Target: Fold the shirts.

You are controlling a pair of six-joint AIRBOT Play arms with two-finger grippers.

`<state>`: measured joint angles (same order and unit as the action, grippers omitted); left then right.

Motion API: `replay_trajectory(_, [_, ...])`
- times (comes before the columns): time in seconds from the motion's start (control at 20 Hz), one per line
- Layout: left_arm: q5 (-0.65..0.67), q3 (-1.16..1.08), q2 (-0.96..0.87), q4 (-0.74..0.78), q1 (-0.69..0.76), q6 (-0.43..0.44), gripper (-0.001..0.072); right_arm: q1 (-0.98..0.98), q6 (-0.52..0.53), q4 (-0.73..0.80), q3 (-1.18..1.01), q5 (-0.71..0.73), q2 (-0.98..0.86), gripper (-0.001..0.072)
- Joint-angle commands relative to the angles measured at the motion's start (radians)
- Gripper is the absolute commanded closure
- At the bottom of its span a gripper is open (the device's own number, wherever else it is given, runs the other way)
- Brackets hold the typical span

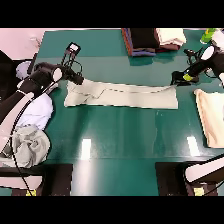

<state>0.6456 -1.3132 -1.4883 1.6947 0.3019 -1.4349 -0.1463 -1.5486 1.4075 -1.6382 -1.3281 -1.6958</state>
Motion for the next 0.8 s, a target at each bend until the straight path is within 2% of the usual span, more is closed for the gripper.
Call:
replay_trajectory(0.0, [0.14,-0.059,-0.001,-0.002,0.0,-0.007,0.021,-0.023,0.016,-0.001,-0.044,-0.045,-0.001,0.0295])
replay_trajectory(0.05, [0.195,-0.08,-0.001,-0.002,0.0,-0.029,0.0211,-0.037,0.022,-0.001,-0.034,-0.056,0.013,0.0292])
replay_trajectory(0.1, [0.245,-0.095,-0.001,-0.004,0.003,-0.062,0.0211,-0.055,0.022,-0.001,-0.003,-0.063,0.035,0.021])
replay_trajectory(0.15, [0.277,-0.099,-0.001,-0.013,0.003,-0.087,0.0212,-0.072,0.022,-0.001,0.038,-0.063,0.057,0.0197])
replay_trajectory(0.2, [0.297,-0.099,-0.001,-0.033,0.003,-0.108,0.0251,-0.09,0.021,-0.002,0.089,-0.059,0.077,0.0166])
replay_trajectory(0.25, [0.306,-0.098,-0.001,-0.056,0.003,-0.11,0.0487,-0.106,0.022,-0.003,0.129,-0.06,0.088,0.0131])
replay_trajectory(0.3, [0.305,-0.098,-0.001,-0.087,0.003,-0.109,0.0678,-0.115,0.023,-0.019,0.166,-0.06,0.089,0.0131])
replay_trajectory(0.55, [0.298,-0.098,-0.002,-0.229,0.003,-0.109,0.0673,-0.113,0.024,-0.158,0.325,0.069,0.085,0.0139])
replay_trajectory(0.75, [0.311,-0.098,-0.002,-0.245,0.003,-0.109,0.0673,-0.074,0.02,-0.169,0.337,0.074,0.038,0.0162])
